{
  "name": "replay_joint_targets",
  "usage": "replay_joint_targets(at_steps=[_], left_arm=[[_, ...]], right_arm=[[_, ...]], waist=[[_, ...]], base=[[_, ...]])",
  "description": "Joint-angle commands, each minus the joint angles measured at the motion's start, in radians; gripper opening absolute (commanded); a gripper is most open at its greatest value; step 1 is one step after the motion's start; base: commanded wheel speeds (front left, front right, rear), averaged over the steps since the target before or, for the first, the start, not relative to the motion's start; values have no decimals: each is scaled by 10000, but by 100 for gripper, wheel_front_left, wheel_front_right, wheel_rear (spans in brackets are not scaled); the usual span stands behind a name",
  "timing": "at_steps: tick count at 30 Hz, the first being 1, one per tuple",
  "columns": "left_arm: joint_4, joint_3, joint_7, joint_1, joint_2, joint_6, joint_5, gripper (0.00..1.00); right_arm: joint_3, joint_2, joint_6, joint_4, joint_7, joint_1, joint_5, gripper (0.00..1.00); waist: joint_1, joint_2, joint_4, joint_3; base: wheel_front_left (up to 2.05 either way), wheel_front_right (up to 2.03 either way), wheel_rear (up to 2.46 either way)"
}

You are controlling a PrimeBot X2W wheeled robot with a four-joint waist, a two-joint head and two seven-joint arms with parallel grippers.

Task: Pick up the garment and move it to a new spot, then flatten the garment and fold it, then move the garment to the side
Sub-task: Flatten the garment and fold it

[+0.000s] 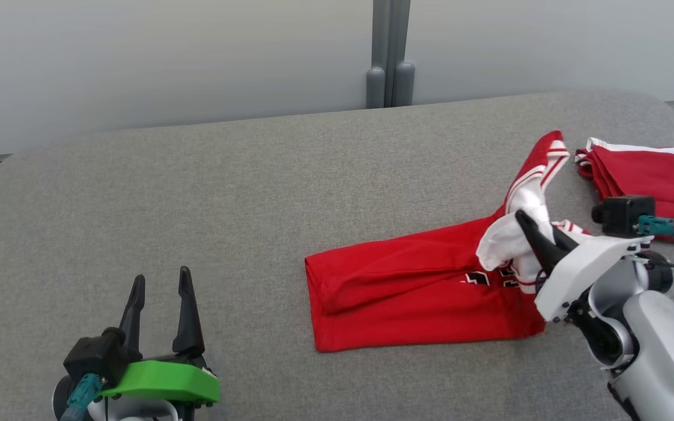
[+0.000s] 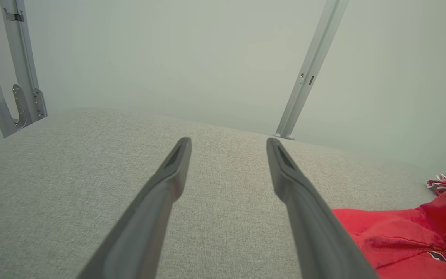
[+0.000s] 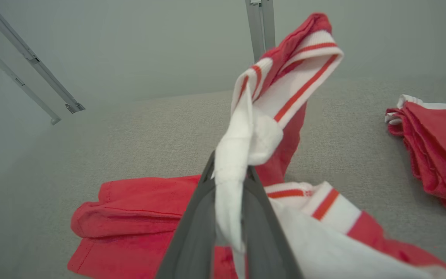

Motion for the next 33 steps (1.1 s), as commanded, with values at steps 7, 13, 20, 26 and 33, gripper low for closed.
replay_joint_targets(at_steps=[7, 13, 20, 26, 33], left_arm=[[6, -151, -29, 40, 19, -41, -71, 100], [65, -416, -29, -193, 19, -70, -132, 100], [165, -707, -29, -412, 19, -55, -238, 100], [245, -932, -29, -614, 20, -47, -332, 100], [312, -1041, -29, -699, 20, -14, -360, 100]], right_arm=[[22, 1361, -1, -466, 373, 440, -388, 0], [323, 2658, -1, 569, 224, 171, -741, 0], [803, 3134, -1, 2599, -369, -650, -712, 0], [1756, 3159, 1, 3809, -883, -1370, 84, 0], [2852, 3159, 1, 4656, -1486, -2037, 1082, 100]], waist=[[0, 0, 463, -171], [0, 0, 880, -149], [0, 0, 1264, -15], [0, 0, 1523, 107], [0, 0, 1681, 161]], base=[[0, 0, 0], [0, 0, 0], [0, 0, 0], [0, 0, 0], [0, 0, 0]])
